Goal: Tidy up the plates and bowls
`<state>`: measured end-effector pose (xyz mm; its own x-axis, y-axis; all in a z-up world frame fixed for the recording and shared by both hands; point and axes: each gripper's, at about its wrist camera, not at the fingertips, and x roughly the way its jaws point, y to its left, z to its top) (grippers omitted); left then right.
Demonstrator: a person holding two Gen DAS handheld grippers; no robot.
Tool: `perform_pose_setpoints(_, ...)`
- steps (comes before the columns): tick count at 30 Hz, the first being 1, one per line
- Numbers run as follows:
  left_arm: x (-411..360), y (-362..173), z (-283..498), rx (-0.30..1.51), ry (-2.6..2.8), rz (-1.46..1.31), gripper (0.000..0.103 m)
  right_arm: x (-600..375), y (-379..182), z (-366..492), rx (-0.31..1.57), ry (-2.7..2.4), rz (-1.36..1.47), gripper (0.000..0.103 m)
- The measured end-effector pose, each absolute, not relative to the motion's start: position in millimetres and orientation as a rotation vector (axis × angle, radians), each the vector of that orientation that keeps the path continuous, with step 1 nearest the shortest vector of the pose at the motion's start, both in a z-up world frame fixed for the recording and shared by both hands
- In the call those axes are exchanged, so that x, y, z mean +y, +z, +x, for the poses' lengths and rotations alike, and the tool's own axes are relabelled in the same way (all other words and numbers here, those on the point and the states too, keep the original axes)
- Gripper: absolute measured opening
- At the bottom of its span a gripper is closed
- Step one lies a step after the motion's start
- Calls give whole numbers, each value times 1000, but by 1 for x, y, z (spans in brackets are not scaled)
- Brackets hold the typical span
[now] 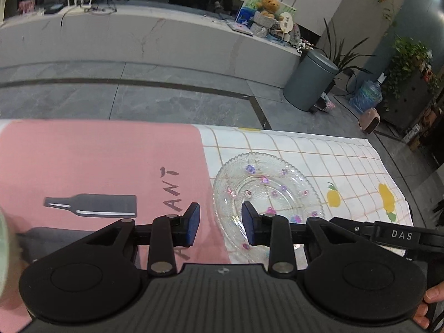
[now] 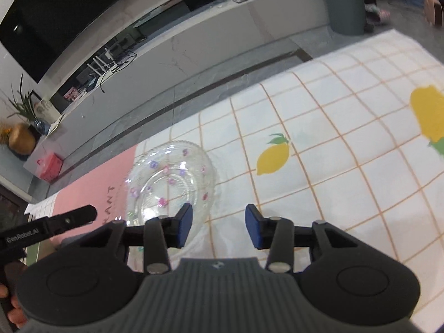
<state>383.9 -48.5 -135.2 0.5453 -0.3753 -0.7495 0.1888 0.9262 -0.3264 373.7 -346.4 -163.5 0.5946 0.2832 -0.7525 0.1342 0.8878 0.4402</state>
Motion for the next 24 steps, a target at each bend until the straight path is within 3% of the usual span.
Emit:
perform_pose_setpoints(9, -55, -157, 396, 953, -327, -233, 37, -353, -176, 384, 925, 113, 546, 35)
perform_pose_setpoints(15, -53, -160, 401, 965, -331, -270, 16, -345, -180, 384, 910, 138, 533, 18)
perform_pose_setpoints(19, -54, -160, 402, 959, -328, -265, 15, -343, -183, 384, 904, 158, 551, 9)
perform_pose_setpoints(24, -54, -159, 400, 952, -330, -270, 13, -341, -185, 381, 892, 164, 550, 8)
